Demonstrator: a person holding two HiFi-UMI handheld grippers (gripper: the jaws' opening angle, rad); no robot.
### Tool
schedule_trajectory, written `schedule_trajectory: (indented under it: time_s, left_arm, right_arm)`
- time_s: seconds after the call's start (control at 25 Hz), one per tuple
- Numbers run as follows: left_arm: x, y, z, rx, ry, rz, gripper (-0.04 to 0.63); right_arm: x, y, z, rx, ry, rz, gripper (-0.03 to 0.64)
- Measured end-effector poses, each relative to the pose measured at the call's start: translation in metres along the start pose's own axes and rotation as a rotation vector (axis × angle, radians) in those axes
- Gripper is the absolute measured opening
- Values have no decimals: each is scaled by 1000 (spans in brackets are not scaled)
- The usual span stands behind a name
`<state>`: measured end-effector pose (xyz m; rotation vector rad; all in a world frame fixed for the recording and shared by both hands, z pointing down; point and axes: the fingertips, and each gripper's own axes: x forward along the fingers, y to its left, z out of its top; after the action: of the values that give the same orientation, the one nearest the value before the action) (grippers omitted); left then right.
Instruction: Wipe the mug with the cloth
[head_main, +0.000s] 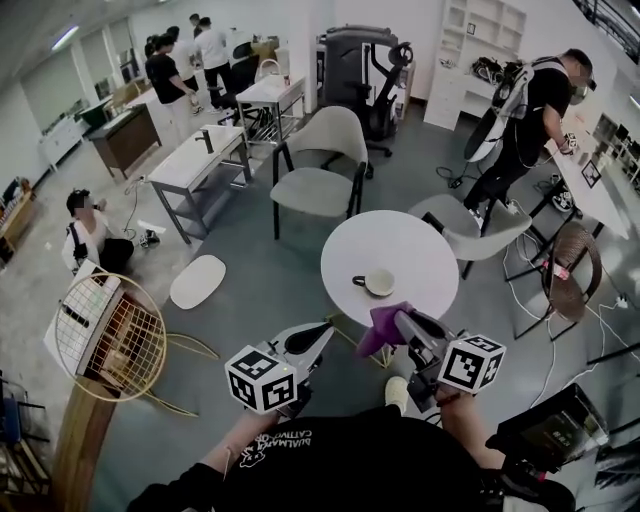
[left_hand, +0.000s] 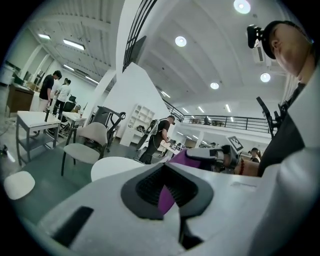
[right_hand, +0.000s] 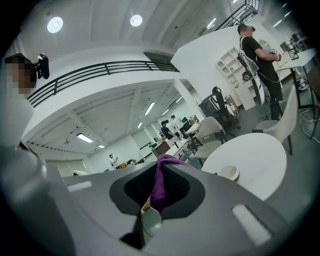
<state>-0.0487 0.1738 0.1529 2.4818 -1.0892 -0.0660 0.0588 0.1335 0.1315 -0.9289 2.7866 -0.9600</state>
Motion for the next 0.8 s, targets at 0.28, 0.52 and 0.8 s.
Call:
schedule_trajectory:
  time_s: [0.28, 0.52, 0.8]
  left_arm:
    - [13, -1, -7, 46, 37, -17, -3]
    - [25, -11, 4, 91, 37, -37, -3]
    - [38, -11, -1, 62, 40, -76, -3]
  right_arm:
    - [-12, -12, 8, 4, -48, -40, 29]
    - [-25, -13, 25, -33, -61, -69, 29]
    - [-34, -23, 27, -22, -84, -95, 29]
